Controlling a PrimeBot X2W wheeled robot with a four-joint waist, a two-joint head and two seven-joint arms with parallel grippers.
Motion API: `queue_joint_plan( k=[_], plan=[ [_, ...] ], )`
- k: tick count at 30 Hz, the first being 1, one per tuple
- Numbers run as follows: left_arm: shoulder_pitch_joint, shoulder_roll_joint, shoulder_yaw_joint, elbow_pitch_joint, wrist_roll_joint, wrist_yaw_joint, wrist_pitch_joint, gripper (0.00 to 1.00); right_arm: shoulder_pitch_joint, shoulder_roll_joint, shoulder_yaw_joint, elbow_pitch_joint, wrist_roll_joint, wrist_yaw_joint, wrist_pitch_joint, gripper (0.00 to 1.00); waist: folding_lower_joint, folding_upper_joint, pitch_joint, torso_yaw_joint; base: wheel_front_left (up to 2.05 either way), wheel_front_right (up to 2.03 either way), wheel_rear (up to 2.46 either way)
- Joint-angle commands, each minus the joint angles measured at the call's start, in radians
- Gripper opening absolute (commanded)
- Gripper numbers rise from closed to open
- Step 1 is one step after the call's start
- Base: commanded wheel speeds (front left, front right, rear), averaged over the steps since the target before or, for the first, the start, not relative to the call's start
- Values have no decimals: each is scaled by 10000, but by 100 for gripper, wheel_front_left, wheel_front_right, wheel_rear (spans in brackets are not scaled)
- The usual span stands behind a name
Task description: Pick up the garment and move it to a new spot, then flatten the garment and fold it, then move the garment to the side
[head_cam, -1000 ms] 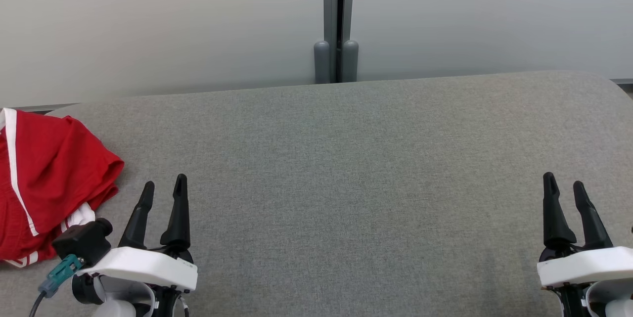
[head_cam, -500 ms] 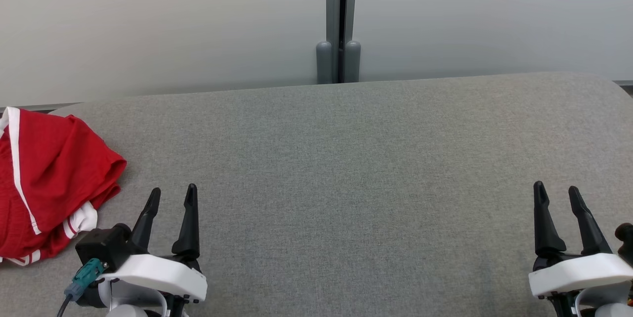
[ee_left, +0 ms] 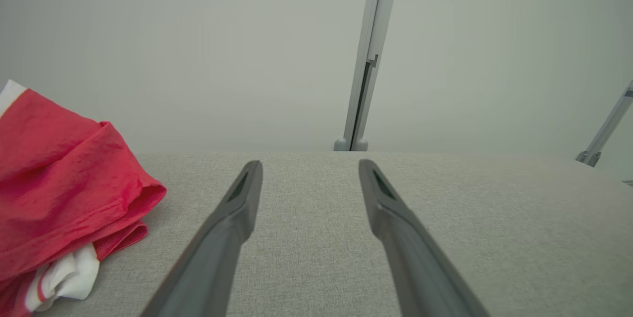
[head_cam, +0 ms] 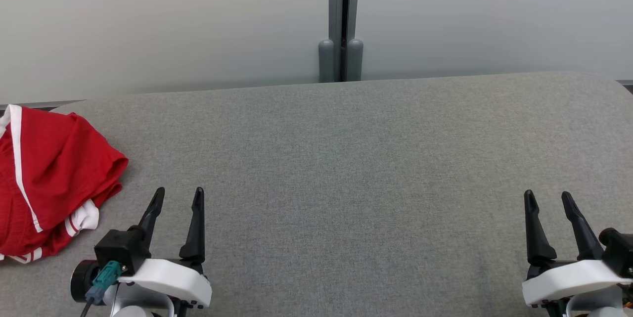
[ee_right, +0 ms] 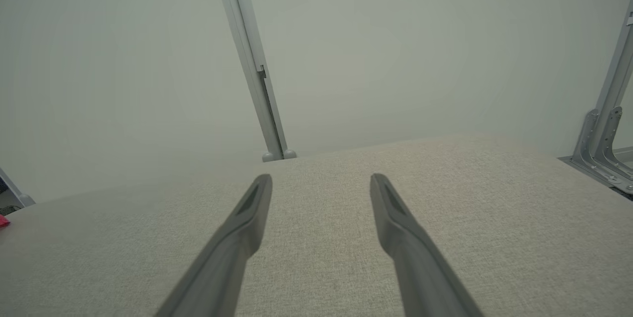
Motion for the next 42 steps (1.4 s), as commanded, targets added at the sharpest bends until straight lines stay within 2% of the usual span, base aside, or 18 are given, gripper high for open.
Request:
queue_joint_plan(
  k=[1, 14, 27, 35, 42],
  plan=[
    [-79, 70, -54, -5, 333, 84, -103, 100, -69, -93, 7, 46, -320, 3, -137, 100, 0, 0, -2, 5, 0, 0, 0],
    [1, 6, -39, 214, 1103, 260, -347, 100, -17, -32, 46, 314, -1121, 3, -384, 100, 0, 0, -29, 48, 0, 0, 0],
    [62, -139, 144, 478, 1800, 292, -587, 100, -71, -10, 503, 479, -677, 4, -622, 100, 0, 0, -27, 110, 0, 0, 0],
    [46, -208, 188, 534, 2374, 279, -730, 100, -82, -163, 733, 438, -843, 4, -782, 100, 0, 0, 3, 179, 0, 0, 0],
    [47, -311, 362, 578, 2144, 146, -724, 100, -97, -178, 773, 523, -574, 4, -760, 100, 0, 0, 21, 203, 0, 0, 0]
  ],
)
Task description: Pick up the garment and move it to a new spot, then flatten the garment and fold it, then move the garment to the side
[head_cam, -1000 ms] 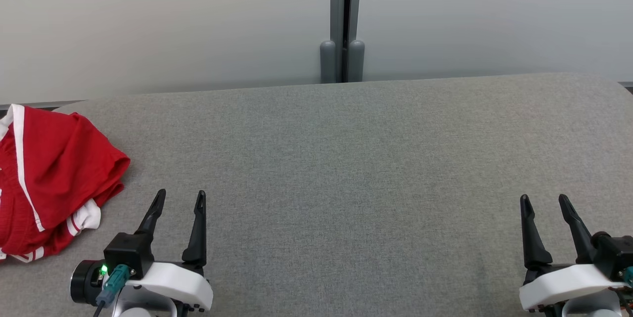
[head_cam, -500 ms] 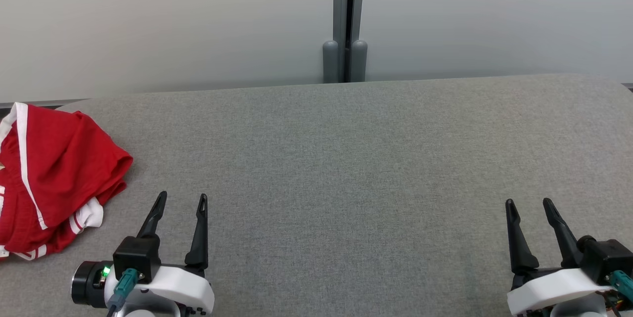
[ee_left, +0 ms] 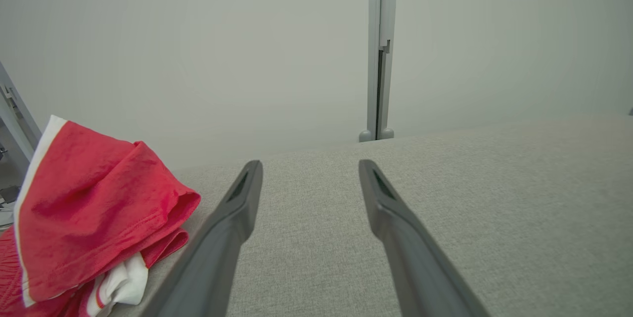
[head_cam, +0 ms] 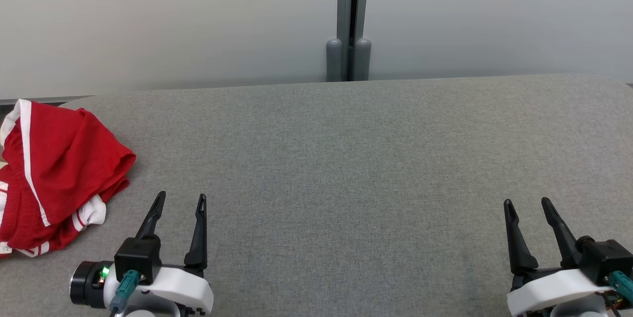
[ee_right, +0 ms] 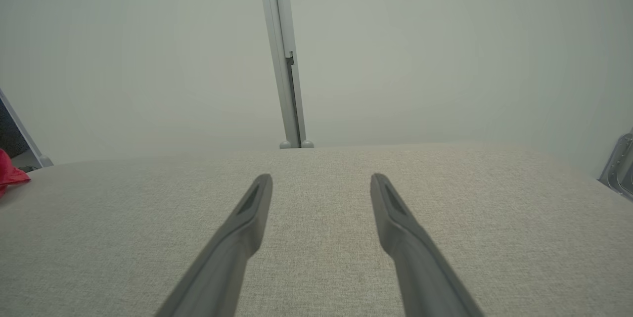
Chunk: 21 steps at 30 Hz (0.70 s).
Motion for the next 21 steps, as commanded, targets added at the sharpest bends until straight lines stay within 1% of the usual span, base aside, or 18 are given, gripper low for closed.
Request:
queue_joint_plan(
  k=[1, 9, 13, 15, 16, 21],
  plan=[
    [44, 6, 55, 4, -34, -32, -48, 100, -77, -38, 2, 5, 93, 4, -58, 100, 0, 0, 2, -1, 0, 0, 0],
    [-21, -75, 177, 28, -59, -108, -46, 100, -103, -118, 18, -30, 157, 4, -58, 100, 0, 0, 48, 26, 0, 0, 0],
    [-221, -115, 202, 46, -107, -135, -35, 100, -92, -178, -68, -171, 62, 4, -56, 100, 0, 0, 152, 239, 0, 0, 0],
    [-344, -148, 237, 49, -271, -113, -35, 100, -91, -195, -94, -297, -13, 4, -55, 100, 0, 0, 231, 448, 0, 0, 0],
    [-480, -184, 228, 10, -371, -69, -35, 100, -120, -239, -114, -446, -64, 4, -39, 100, 0, 0, 358, 729, 0, 0, 0],
    [-780, -229, 71, -27, -495, 53, -35, 100, -201, -335, 17, -749, -214, 4, -36, 100, 0, 0, 642, 1709, 0, 0, 0]
  ],
)
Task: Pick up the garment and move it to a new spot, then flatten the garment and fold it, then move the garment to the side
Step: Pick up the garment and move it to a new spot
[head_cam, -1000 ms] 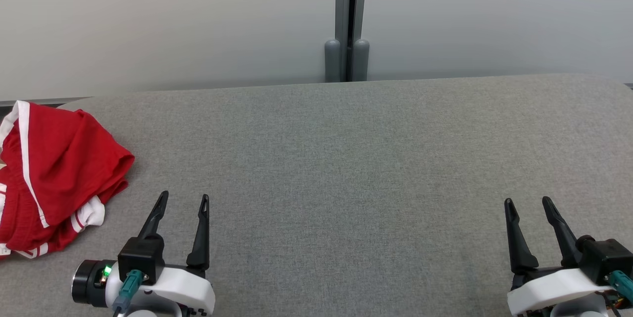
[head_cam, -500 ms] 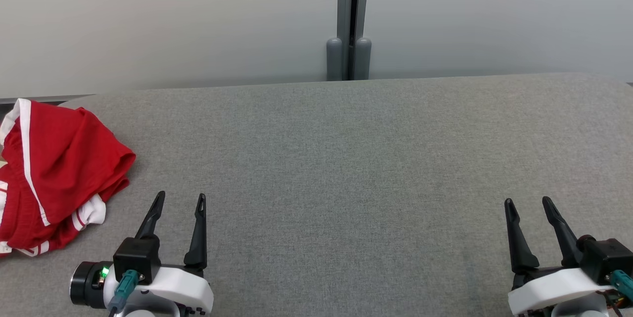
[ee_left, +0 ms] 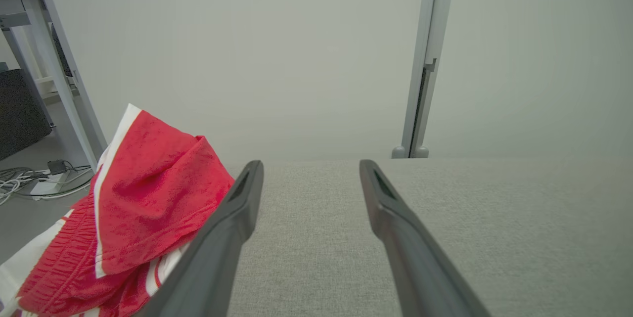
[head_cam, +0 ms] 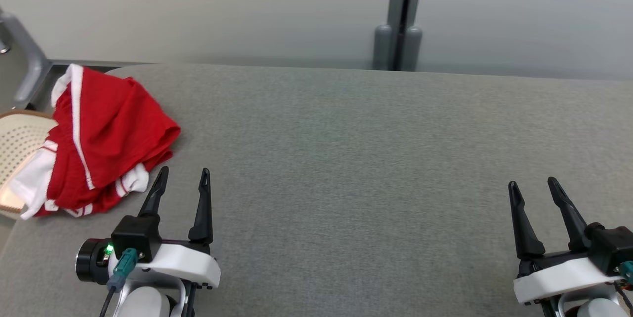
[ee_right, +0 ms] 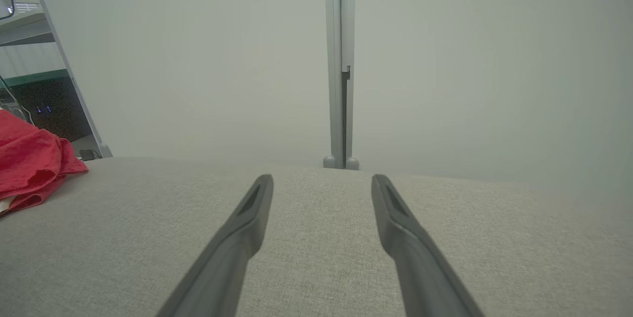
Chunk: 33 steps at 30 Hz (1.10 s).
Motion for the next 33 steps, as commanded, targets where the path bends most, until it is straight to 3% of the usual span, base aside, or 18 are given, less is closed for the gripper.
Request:
queue_joint_plan(
  k=[1, 10, 16, 33],
  plan=[
    [-174, 30, -32, -21, -73, 39, -17, 100, -59, -91, -22, -89, -54, -1, -7, 100, 0, -1, 270, 699, 0, 0, 0],
    [-262, 19, -281, -205, -464, 377, -17, 100, -98, -374, 214, -698, -274, 1, 286, 100, 0, -1, 662, 2807, 0, 0, 0],
    [-4, 17, -141, -249, -540, 442, -12, 100, 30, -386, 292, -1031, -387, 1, 509, 100, 0, -1, 718, 3685, 0, 0, 0],
    [-197, 20, -162, -471, -884, 635, -12, 100, -217, -631, 649, -1245, -223, 1, 769, 100, 0, -1, 954, 3819, 0, 0, 0]
  ],
)
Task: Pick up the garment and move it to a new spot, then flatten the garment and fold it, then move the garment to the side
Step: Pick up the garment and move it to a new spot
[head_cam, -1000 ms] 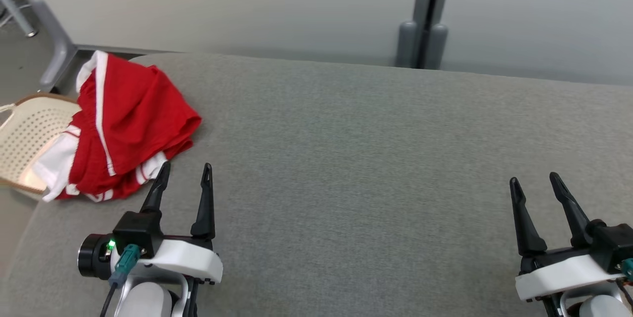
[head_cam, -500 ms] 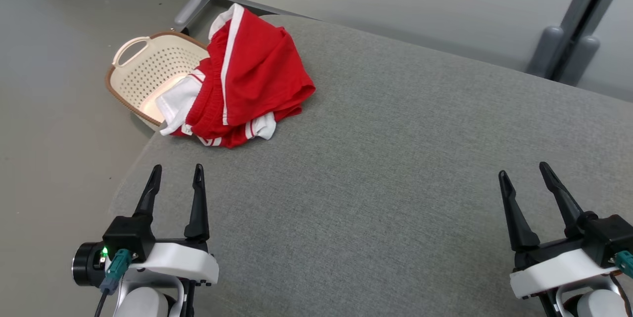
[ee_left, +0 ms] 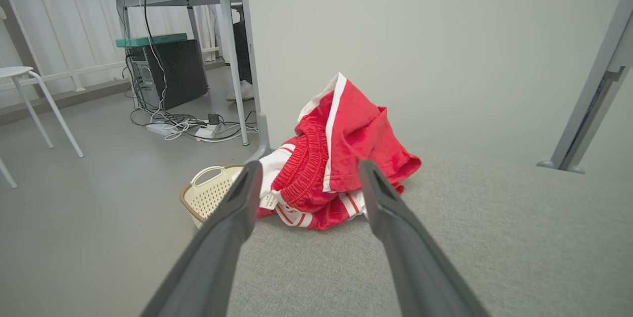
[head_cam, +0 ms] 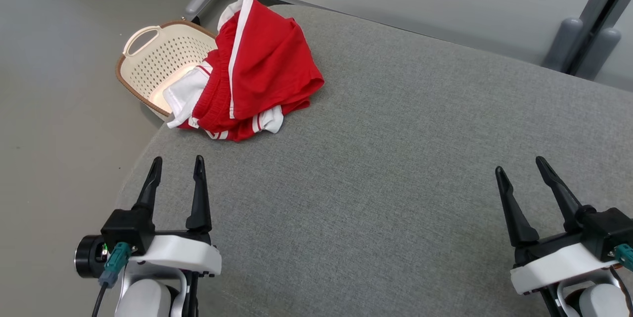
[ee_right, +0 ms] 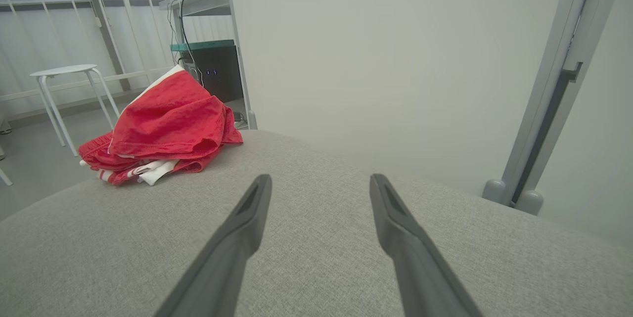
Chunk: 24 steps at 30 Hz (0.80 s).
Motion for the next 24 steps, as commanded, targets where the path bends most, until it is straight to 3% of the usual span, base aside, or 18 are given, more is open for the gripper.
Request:
queue_joint_plan(
  k=[1, 5, 12, 18, 24],
  plan=[
    [-268, 30, -55, 16, -77, 75, -6, 100, -59, -88, -62, -68, 43, 1, 14, 100, 0, 0, 80, 2, 0, 0, 0],
    [-980, 28, -417, 401, -315, 32, -6, 100, 7, -229, -298, -344, -16, 1, 198, 100, 0, 0, 495, -36, 0, 0, 0],
    [-3280, 32, -494, 2213, -990, 31, -4, 100, -563, -875, -191, -1356, 20, -1, 757, 100, 0, 0, 2002, -1021, 0, 0, 0],
    [-5241, 77, 253, 4634, -1237, -110, -4, 100, -1034, -1384, -277, -1838, 206, 1, 917, 100, 0, 0, 2999, -1779, 0, 0, 0],
    [-6403, 308, 1162, 6538, -1550, 15, -6, 100, -1268, -1593, -376, -1876, 347, 1, 834, 100, 0, 0, 3466, -2081, 0, 0, 0]
  ],
)
